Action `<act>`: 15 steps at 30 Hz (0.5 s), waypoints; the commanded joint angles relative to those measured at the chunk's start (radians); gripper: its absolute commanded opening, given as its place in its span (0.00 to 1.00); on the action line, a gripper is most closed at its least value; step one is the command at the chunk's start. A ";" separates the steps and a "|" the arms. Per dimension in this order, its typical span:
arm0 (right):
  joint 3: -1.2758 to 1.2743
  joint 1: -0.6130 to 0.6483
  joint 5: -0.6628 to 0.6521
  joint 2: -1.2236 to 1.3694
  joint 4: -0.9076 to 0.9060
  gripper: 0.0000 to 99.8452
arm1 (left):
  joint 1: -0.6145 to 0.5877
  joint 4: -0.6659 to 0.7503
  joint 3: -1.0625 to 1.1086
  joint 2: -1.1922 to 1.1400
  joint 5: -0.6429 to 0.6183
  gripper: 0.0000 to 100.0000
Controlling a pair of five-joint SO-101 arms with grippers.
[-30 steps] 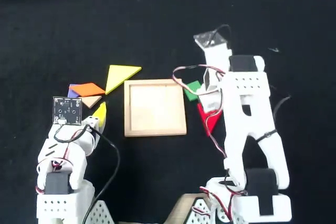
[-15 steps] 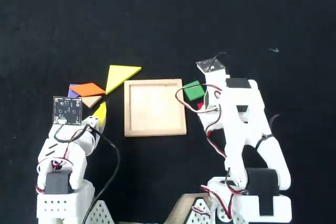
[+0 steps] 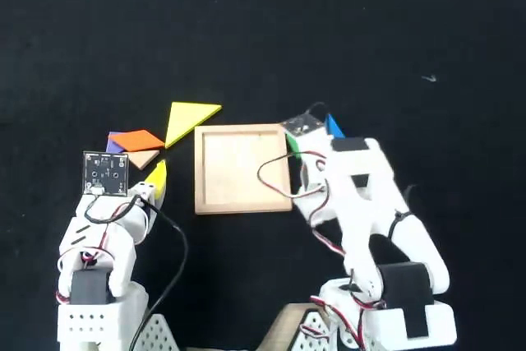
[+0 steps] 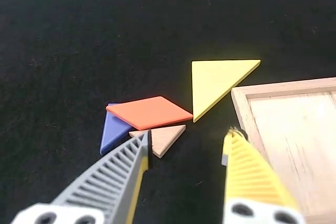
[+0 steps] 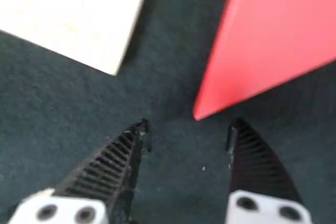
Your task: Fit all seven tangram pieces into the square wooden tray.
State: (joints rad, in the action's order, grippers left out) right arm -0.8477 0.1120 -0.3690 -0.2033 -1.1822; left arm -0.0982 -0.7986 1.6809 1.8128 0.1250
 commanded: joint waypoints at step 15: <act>0.084 0.183 -0.025 -0.012 0.100 0.24 | -0.004 -0.002 0.019 0.003 0.009 0.23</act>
State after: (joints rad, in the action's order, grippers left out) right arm -0.8447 0.2608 -0.3690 -0.2033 -1.0641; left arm -0.0982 -0.7986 1.6809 1.8128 0.1250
